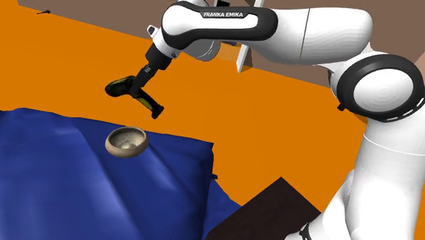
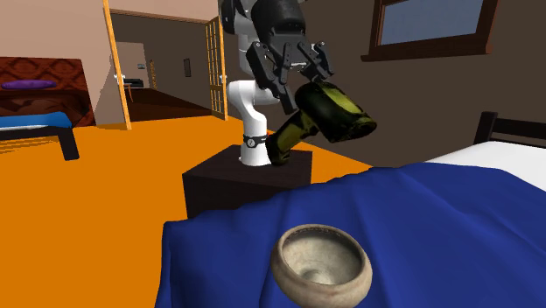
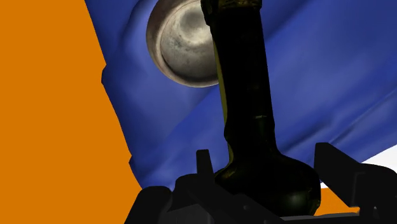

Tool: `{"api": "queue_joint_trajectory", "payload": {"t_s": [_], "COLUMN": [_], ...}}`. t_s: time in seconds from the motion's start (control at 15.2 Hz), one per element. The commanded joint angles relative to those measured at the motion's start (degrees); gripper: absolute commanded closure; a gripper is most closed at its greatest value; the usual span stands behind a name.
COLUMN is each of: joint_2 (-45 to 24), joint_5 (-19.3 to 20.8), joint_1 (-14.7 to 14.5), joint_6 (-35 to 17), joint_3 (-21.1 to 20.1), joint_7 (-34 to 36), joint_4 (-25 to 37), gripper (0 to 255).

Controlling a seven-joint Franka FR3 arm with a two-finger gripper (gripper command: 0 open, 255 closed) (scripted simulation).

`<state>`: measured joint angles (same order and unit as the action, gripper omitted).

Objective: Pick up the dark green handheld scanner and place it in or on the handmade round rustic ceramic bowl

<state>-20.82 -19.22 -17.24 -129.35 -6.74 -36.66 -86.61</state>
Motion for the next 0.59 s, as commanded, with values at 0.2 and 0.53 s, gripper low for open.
{"api": "queue_joint_trajectory", "payload": {"t_s": [0.2,0.53], "joint_2": [-1.41,-2.30], "joint_5": [-0.57,-1.34], "joint_1": [0.19,0.27], "joint_6": [-2.44,-5.66], "joint_3": [-0.14,-0.43], "joint_7": [-1.26,-2.59], "joint_4": [-1.18,-3.64], "gripper": [255,255]}}
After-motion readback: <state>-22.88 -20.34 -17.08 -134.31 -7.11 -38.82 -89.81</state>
